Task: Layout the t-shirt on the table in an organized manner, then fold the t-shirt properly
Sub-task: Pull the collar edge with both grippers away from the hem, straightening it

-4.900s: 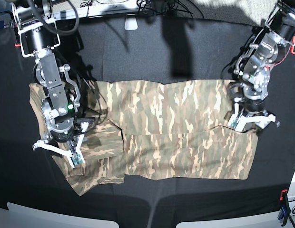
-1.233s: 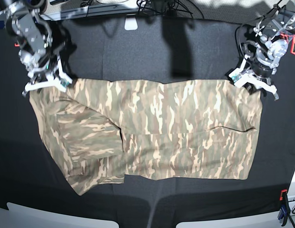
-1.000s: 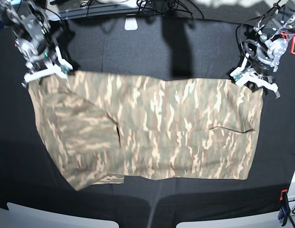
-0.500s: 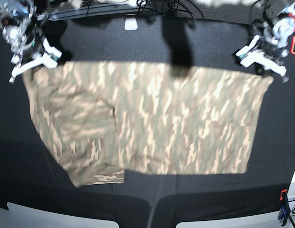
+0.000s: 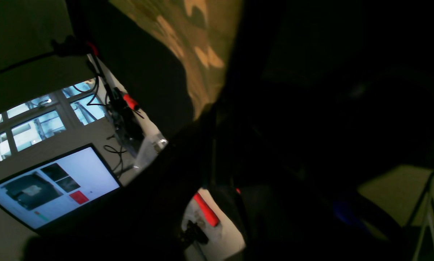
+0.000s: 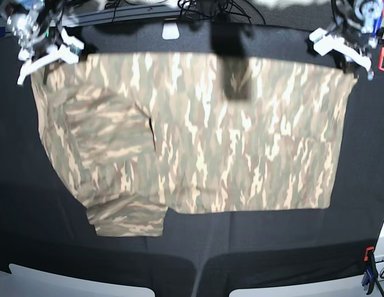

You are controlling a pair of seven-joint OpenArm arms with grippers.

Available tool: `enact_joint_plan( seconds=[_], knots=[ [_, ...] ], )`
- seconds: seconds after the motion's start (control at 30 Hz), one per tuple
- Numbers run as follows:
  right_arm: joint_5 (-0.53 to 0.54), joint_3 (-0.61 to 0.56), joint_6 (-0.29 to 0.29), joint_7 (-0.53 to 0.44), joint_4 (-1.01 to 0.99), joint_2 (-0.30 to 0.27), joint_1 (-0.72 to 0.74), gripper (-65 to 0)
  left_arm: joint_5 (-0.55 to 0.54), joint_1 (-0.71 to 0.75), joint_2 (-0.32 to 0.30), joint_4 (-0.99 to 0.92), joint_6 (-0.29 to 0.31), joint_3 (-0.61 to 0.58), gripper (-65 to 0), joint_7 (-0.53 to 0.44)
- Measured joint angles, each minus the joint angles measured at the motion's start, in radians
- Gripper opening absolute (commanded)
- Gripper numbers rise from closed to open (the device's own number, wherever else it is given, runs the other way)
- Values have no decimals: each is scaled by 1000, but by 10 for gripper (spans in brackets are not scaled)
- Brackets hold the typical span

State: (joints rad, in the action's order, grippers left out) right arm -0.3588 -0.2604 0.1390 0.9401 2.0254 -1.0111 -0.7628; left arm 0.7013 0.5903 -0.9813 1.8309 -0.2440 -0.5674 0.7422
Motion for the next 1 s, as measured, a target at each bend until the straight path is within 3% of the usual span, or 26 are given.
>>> enact_joint_plan(
  seconds=[0.2, 0.67, 0.77, 0.93, 1.0],
  knots=[
    [-144, 0, -35, 35, 3, 0, -108, -650, 3, 53, 0, 0, 0, 1, -650, -1],
    [-174, 2, -85, 44, 4, -3, -258, -650, 63, 137, -2, 1, -6, 5, -650, 25],
    [-178, 2, -131, 45, 4, -3, -261, -650, 82, 143, -3, 1, -7, 5, -650, 25],
    [-218, 3, -140, 33, 5, -4, -260, -650, 82, 141, -3, 1, -7, 5, -650, 25],
    [-228, 3, -195, 26, 5, -4, -260, -650, 82, 141, -3, 1, -7, 5, -650, 25]
  ],
)
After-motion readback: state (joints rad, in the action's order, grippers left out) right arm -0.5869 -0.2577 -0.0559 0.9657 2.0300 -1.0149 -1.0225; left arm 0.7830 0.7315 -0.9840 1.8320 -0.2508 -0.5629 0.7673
